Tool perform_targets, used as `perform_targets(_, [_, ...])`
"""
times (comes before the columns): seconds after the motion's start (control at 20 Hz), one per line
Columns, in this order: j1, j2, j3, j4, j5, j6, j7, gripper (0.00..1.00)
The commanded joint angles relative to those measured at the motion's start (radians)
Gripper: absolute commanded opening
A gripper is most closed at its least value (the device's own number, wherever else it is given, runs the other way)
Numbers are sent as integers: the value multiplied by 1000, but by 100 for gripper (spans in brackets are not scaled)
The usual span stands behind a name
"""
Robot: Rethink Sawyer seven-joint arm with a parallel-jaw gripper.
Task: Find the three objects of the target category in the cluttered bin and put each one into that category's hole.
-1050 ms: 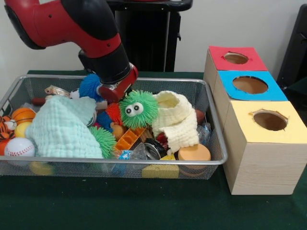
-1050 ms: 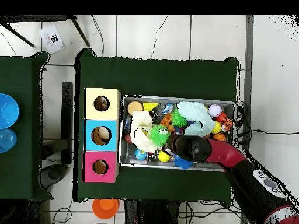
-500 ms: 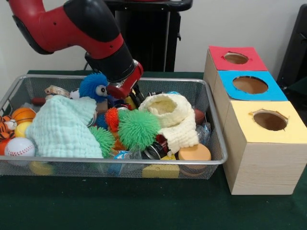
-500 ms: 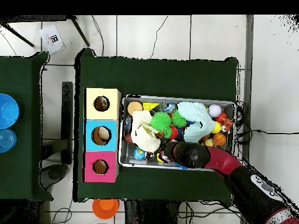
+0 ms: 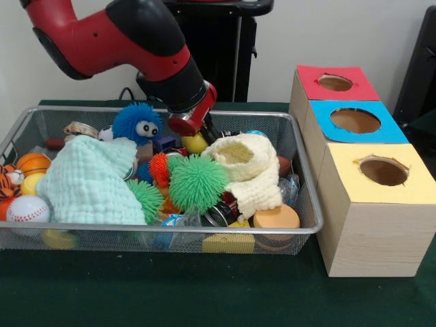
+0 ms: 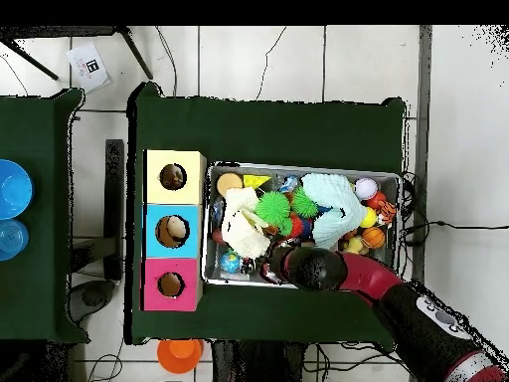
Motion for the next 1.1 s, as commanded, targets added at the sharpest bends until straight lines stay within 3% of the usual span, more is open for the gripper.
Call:
perform_targets(0.05, [130,-49,-104,-103,-187,-150,134,0])
perform_targets(0.1, [195,-88,-168,-135,-249,-257,206,0])
perform_targets(0.15, [200,-99,-172,-140,-260,-292,213,0])
perform_targets(0.2, [248,-120,-229,-165,-292,-363,254,0])
perform_targets(0.3, [260,-131,-248,-175,-302,-406,251,0])
perform_targets(0.45, [277,-137,-277,-188,-305,-445,248,0])
perform_targets(0.7, [389,-122,-422,-266,-294,-514,303,0])
perform_targets(0.85, [421,-106,-469,-295,-258,-532,292,0])
perform_targets(1.0, [420,-102,-473,-310,-232,-512,263,0])
perform_targets(1.1, [379,-104,-427,-304,-228,-477,217,0])
